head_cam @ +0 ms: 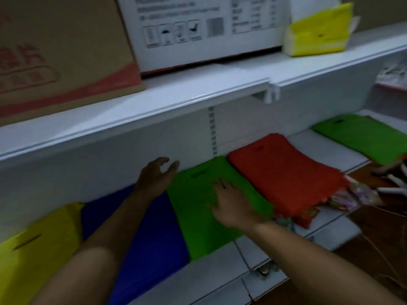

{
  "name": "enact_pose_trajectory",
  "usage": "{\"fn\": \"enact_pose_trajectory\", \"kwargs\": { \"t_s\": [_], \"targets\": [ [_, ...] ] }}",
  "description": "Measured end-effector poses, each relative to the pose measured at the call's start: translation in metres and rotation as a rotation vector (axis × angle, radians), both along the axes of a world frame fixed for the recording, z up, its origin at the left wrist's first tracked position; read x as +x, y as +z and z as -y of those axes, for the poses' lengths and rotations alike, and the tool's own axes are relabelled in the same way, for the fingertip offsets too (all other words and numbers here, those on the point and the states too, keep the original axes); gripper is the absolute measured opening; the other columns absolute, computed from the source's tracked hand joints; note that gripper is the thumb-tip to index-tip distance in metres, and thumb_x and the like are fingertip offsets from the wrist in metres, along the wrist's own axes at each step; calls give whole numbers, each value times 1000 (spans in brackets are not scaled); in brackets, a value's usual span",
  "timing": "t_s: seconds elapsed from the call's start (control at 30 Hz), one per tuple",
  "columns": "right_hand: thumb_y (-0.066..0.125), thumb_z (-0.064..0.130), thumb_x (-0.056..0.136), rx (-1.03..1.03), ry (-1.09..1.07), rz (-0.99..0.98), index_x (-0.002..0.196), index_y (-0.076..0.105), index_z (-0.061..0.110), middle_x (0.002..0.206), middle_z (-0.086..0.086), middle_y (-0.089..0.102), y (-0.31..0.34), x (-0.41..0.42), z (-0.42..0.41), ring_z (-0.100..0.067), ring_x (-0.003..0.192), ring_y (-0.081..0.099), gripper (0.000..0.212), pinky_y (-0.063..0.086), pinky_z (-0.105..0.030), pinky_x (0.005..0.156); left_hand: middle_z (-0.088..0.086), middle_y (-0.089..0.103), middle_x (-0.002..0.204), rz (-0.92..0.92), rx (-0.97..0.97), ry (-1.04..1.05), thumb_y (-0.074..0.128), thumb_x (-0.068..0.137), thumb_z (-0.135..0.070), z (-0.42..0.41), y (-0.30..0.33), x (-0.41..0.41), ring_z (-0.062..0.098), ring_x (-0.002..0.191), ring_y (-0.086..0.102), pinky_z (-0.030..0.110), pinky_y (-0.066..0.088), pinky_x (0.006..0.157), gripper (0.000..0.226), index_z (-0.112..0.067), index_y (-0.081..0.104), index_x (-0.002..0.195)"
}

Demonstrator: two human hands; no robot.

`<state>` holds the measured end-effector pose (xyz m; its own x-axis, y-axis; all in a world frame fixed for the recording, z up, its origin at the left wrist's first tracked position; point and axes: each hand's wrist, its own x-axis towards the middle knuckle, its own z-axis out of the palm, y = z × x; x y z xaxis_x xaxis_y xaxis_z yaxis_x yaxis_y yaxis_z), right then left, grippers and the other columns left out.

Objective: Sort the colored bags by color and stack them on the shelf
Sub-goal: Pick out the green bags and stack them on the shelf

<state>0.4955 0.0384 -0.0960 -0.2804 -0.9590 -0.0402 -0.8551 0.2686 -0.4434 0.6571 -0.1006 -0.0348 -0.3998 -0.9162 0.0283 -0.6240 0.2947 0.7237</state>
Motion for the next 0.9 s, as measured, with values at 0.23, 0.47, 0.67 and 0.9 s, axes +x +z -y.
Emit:
{"fn": "enact_pose_trajectory", "kwargs": {
  "t_s": [0.23,0.47,0.67,0.9],
  "targets": [
    [51,45,94,-31,-197,26,153,17,22,162,-6,10,13,-155,-103,-30,147,16,72,20,-43,118,6,57,134,11,-33,-204,54,87,-60,-75,10,-184,23,120,53,32,41,101,60,-15,58,126],
    [55,43,93,-38,-416,-1,150,26,18,158,-8,20,15,-271,-171,-33,141,29,69,36,-46,109,6,65,119,13,-61,-375,54,91,-51,-122,-2,-323,23,108,60,30,42,91,50,-10,63,117],
    [53,41,93,2,-536,-11,148,28,16,156,-9,23,3,-366,-191,-36,140,28,66,39,-50,106,9,54,135,-10,43,-446,54,93,-46,-129,-18,-442,25,122,52,26,37,90,55,-9,52,134],
    [56,39,94,-31,-626,-8,148,31,7,151,-20,32,4,-479,-191,-41,135,36,67,38,-50,107,14,51,139,29,168,-461,58,92,-43,-109,-31,-561,29,123,51,35,41,101,59,-7,47,137]
  ]
}}
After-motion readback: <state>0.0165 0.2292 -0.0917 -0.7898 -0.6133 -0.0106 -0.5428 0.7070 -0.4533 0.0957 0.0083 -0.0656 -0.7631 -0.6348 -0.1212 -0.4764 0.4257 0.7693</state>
